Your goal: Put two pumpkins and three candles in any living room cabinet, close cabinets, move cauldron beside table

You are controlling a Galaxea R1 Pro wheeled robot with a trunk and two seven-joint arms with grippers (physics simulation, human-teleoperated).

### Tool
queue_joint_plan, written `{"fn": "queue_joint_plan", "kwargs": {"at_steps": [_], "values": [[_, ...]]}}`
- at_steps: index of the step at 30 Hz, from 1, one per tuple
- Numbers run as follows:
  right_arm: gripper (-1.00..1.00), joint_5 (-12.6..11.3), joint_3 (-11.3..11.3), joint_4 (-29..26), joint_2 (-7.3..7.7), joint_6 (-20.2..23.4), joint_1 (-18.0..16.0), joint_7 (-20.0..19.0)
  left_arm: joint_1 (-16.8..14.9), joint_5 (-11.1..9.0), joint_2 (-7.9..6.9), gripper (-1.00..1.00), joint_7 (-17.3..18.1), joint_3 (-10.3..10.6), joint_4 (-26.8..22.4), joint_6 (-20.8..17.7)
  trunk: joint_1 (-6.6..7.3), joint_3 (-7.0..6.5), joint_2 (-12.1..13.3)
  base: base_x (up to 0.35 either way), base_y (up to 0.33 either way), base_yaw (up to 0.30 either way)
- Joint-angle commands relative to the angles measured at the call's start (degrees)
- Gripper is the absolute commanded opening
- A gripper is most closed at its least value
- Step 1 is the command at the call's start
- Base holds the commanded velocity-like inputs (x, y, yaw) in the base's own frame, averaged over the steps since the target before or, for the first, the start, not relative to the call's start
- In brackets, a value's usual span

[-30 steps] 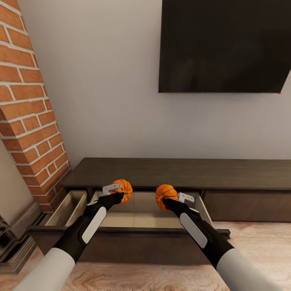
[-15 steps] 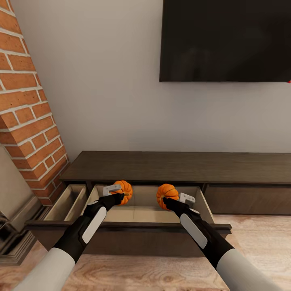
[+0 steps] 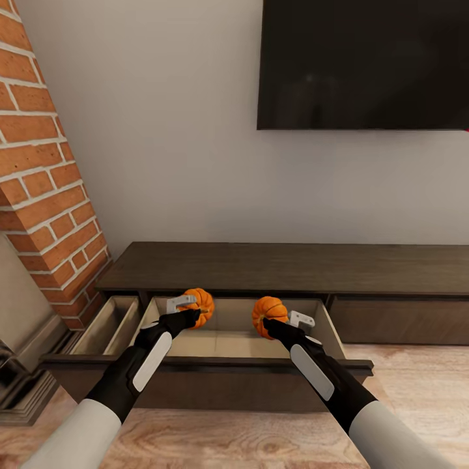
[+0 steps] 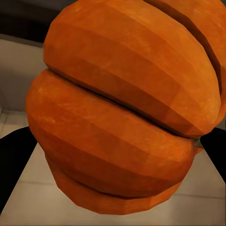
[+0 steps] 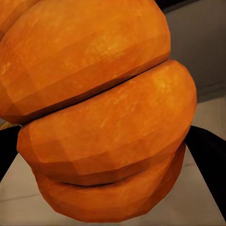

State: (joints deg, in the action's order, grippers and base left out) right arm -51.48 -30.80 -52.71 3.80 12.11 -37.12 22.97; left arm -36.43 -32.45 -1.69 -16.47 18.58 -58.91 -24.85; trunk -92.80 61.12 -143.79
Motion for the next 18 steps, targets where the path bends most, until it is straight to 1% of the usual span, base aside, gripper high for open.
{"fn": "queue_joint_plan", "kwargs": {"at_steps": [1, 5, 7, 10, 13, 18], "values": [[-1.00, -0.29, -0.23, -0.15, 0.07, 0.13, -0.06, 0.51, -0.04, -0.59, -0.07, -1.00, -0.58, 0.22, -0.21, -0.11, 0.01, 0.06, -0.03, 0.000, 0.000, 0.000], [-1.00, -0.34, -0.23, -0.19, 0.07, 0.84, -0.31, 0.91, -0.04, -0.60, -0.07, -1.00, -0.58, 0.30, -0.39, -0.17, 0.01, 0.06, -0.03, 0.000, 0.000, 0.000], [-1.00, -0.40, -0.23, -0.20, 0.07, 2.08, -0.96, 2.44, -0.04, -0.56, -0.07, -1.00, -0.58, 0.31, -0.47, -1.43, 0.01, 0.06, -0.03, 0.000, 0.000, 0.000], [-1.00, -0.50, -0.22, -0.55, 0.07, 4.83, -1.51, 5.95, -0.04, -0.52, -0.07, -1.00, -0.62, 0.31, -1.27, -4.06, 0.01, 0.06, -0.03, 0.000, 0.000, 0.000], [-1.00, -0.61, -0.16, -0.96, 0.07, 5.82, -1.68, 7.78, -0.04, -0.46, -0.07, -1.00, -0.62, 0.31, -1.64, -4.87, 0.01, 0.06, -0.03, 0.000, 0.000, 0.000], [-1.00, -0.73, -0.14, -1.15, 0.07, 6.06, -1.80, 8.27, -0.04, -0.27, -0.07, -1.00, -0.66, 0.31, -1.86, -7.11, 0.01, 0.06, -0.03, 0.000, 0.000, 0.000]]}}
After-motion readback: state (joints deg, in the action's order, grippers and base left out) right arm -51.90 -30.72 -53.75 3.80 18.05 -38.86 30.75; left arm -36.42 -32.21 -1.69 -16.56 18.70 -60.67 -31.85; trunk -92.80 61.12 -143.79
